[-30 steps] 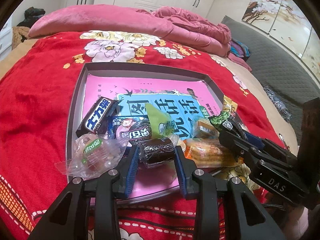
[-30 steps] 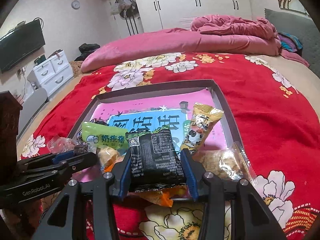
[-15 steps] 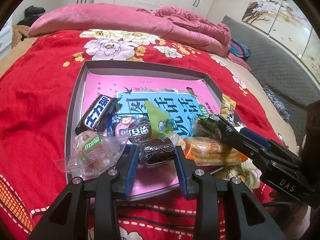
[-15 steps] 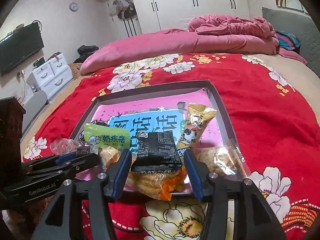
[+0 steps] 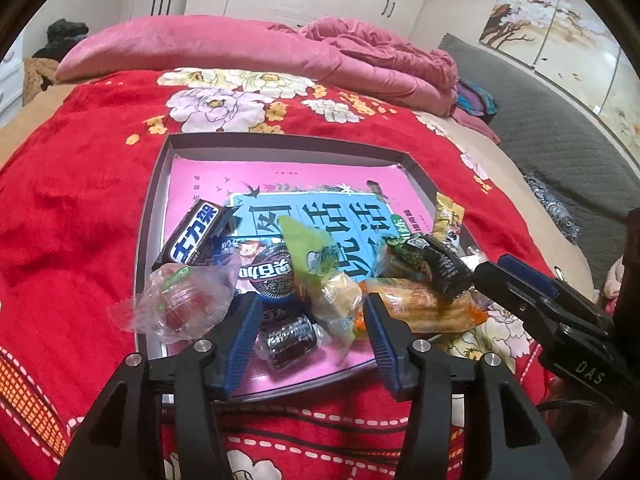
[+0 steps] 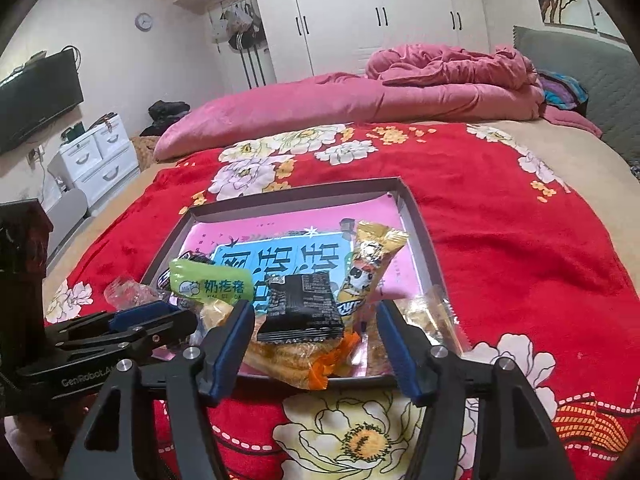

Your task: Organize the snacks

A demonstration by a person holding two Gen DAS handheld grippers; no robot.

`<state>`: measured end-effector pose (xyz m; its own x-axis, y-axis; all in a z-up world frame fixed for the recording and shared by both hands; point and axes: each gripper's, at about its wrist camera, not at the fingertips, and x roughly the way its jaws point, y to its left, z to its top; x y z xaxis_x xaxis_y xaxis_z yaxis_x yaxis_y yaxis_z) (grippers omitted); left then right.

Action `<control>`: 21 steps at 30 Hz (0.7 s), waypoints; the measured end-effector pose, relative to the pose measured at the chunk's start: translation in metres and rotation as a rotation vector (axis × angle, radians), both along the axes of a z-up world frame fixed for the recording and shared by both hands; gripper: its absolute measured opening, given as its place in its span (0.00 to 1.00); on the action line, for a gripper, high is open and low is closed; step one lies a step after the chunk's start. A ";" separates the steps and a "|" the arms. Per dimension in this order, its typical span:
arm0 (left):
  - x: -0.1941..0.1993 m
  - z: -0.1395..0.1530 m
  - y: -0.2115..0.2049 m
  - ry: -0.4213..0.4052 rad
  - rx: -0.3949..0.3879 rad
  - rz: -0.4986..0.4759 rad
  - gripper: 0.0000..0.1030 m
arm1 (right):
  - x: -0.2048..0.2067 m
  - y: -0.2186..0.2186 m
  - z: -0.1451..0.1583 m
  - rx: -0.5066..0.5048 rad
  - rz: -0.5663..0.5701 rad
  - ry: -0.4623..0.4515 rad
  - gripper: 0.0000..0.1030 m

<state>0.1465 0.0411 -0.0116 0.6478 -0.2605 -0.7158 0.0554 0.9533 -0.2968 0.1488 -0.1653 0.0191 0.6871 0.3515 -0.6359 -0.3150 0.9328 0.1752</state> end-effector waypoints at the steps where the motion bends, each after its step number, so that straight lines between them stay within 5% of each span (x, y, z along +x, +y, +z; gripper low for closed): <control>1: -0.001 0.001 -0.001 -0.006 -0.002 -0.004 0.55 | 0.000 -0.001 0.001 0.000 -0.003 -0.001 0.62; 21: -0.018 0.021 -0.008 -0.068 0.013 -0.028 0.72 | -0.012 -0.013 0.017 -0.002 -0.063 -0.055 0.73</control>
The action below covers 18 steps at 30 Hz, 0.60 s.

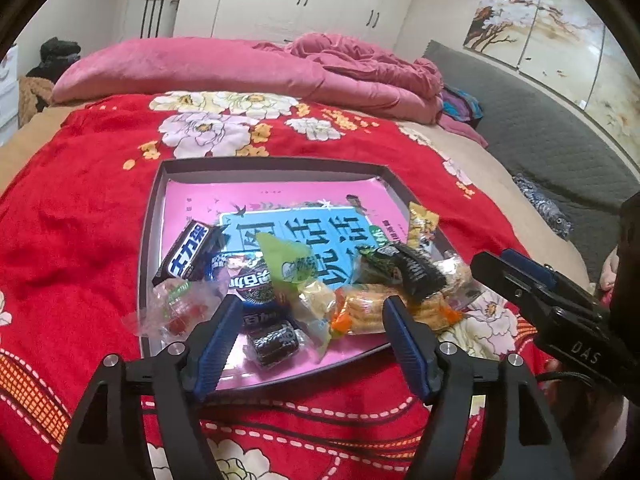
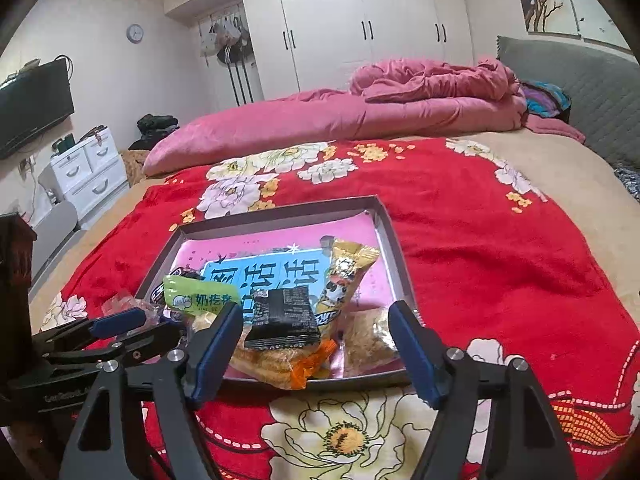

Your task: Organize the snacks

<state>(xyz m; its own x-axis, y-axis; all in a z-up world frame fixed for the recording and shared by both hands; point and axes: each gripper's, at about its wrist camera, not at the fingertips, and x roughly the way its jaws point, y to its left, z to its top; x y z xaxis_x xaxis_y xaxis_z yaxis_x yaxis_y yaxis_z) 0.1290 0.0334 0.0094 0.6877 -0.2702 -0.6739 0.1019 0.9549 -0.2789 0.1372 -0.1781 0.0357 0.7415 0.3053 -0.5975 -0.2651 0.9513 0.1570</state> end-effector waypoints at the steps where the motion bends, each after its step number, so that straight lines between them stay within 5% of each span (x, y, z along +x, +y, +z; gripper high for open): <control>1: -0.002 0.002 0.000 -0.007 0.001 -0.002 0.73 | -0.001 -0.001 0.001 0.002 -0.005 -0.006 0.74; 8: -0.017 0.014 0.000 -0.029 -0.007 0.004 0.75 | -0.010 -0.011 0.011 0.013 -0.020 -0.043 0.83; 18: -0.046 0.005 -0.003 0.076 0.019 0.070 0.75 | -0.042 -0.022 0.008 0.014 0.004 -0.012 0.89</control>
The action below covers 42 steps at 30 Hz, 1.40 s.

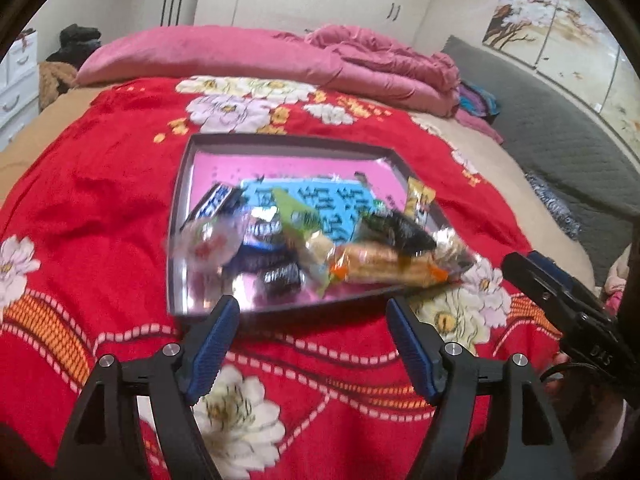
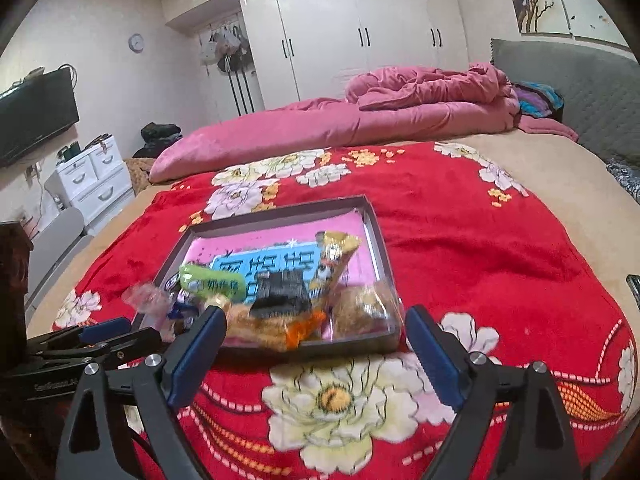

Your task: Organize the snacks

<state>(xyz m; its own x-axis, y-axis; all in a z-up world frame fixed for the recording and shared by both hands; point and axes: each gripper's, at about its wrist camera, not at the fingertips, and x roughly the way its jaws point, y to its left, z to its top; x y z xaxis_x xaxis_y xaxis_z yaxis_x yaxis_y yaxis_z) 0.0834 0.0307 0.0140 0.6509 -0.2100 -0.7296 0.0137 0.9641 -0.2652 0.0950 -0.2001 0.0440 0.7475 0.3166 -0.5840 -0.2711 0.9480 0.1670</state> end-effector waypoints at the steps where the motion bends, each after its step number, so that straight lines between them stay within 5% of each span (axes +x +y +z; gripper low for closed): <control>1: -0.004 -0.001 -0.001 0.008 0.001 0.006 0.75 | -0.003 0.000 -0.001 -0.008 0.000 0.001 0.89; 18: -0.057 0.001 -0.022 0.043 0.063 0.047 0.75 | -0.050 -0.009 -0.016 -0.057 0.048 0.055 0.90; 42: -0.065 0.001 -0.019 0.055 0.089 0.064 0.75 | -0.061 0.000 -0.019 -0.066 0.089 0.063 0.90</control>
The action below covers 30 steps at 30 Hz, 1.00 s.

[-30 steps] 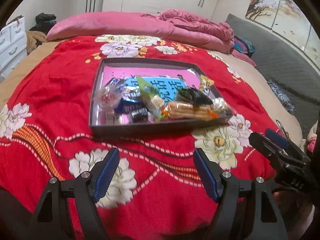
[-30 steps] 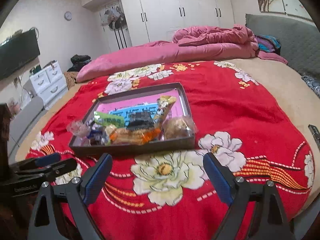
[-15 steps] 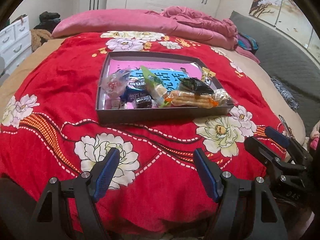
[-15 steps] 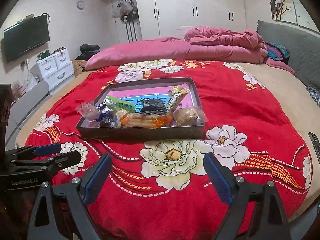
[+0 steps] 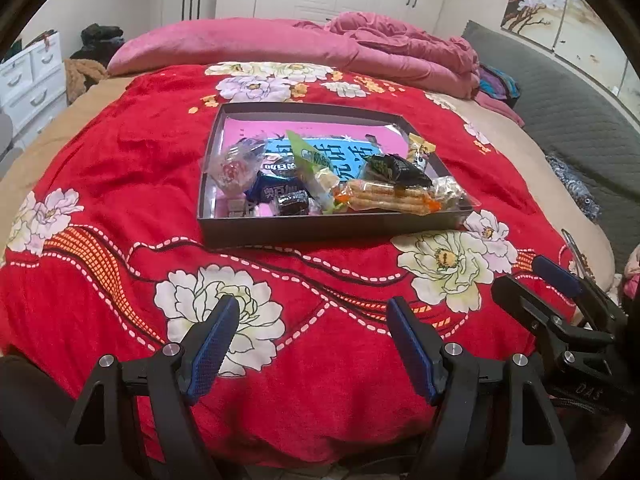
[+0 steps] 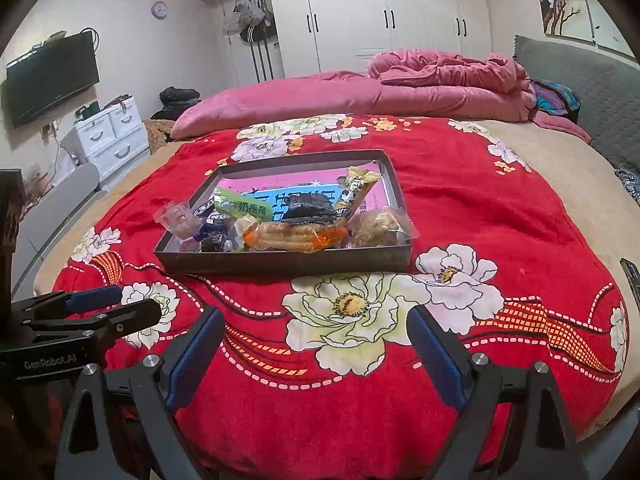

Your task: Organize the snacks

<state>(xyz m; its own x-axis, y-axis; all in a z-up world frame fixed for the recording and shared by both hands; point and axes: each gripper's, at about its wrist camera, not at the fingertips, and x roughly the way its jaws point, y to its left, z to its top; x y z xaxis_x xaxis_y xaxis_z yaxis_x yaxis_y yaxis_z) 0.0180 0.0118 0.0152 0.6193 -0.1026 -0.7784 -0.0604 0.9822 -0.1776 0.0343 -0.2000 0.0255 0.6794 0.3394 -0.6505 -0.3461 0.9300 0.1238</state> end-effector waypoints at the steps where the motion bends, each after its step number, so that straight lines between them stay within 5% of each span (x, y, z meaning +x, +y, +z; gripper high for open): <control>1: 0.000 0.000 0.000 0.001 0.001 0.000 0.75 | 0.000 0.000 0.000 0.001 -0.001 0.001 0.90; 30: 0.001 0.000 0.002 0.002 0.011 0.014 0.75 | 0.001 -0.004 -0.002 -0.008 -0.034 0.009 0.90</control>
